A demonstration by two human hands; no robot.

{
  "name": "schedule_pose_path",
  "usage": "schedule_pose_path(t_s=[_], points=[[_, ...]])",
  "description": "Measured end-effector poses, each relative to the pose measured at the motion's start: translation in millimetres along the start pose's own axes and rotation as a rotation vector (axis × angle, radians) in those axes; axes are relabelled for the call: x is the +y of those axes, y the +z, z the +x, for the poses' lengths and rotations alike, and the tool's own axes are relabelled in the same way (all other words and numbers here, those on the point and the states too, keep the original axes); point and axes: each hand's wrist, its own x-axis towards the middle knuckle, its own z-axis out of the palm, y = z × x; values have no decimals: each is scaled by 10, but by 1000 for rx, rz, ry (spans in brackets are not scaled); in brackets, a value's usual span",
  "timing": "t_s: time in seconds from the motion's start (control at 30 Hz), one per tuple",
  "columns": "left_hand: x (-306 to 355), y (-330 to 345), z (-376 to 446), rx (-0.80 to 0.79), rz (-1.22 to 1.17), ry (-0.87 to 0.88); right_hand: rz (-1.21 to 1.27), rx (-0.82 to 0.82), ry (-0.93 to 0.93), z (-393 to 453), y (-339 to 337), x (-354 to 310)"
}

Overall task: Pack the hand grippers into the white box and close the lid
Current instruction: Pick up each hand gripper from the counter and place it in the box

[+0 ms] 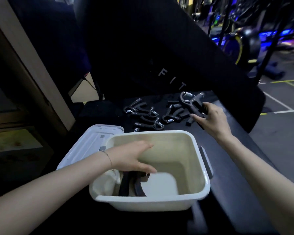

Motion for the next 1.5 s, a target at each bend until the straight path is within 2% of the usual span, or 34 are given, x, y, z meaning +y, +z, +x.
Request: schedule_pose_path(t_s=[0.1, 0.2, 0.33, 0.47, 0.6, 0.7, 0.83, 0.93, 1.07, 1.27, 1.37, 1.5], points=[[56, -303, -18, 338, -175, 65, 55, 112, -71, -1, -220, -458], [108, -541, -2, 599, -531, 59, 106, 203, -174, -67, -353, -904], [214, -773, -7, 672, -1149, 84, 157, 233, -266, -275, -419, -1372], [279, -831, -124, 695, -1373, 210, 141, 227, -302, -530, -394, -1648], [190, -762, -202, 738, -1401, 228, 77, 240, -268, -703, -341, -1794], [122, -721, -256, 737, -1360, 217, 67, 173, -261, -799, -278, -1827], [-23, -735, -348, 786, -1293, 172, 113, 10, -382, -900, -234, -1725], [-144, -752, -400, 776, -1247, 119, 62, -46, -472, -920, -264, -1636], [-228, -717, -407, 701, -1219, 89, -73, -116, -589, -817, -327, -1559], [-314, -748, -347, 559, -1250, 99, -124, -247, -641, -680, -400, -1554], [-380, -772, -278, 427, -1223, 100, -159, -355, -611, -638, -402, -1588], [-468, -710, -105, 289, -1208, 62, -190, -390, -564, -609, -303, -1595]])
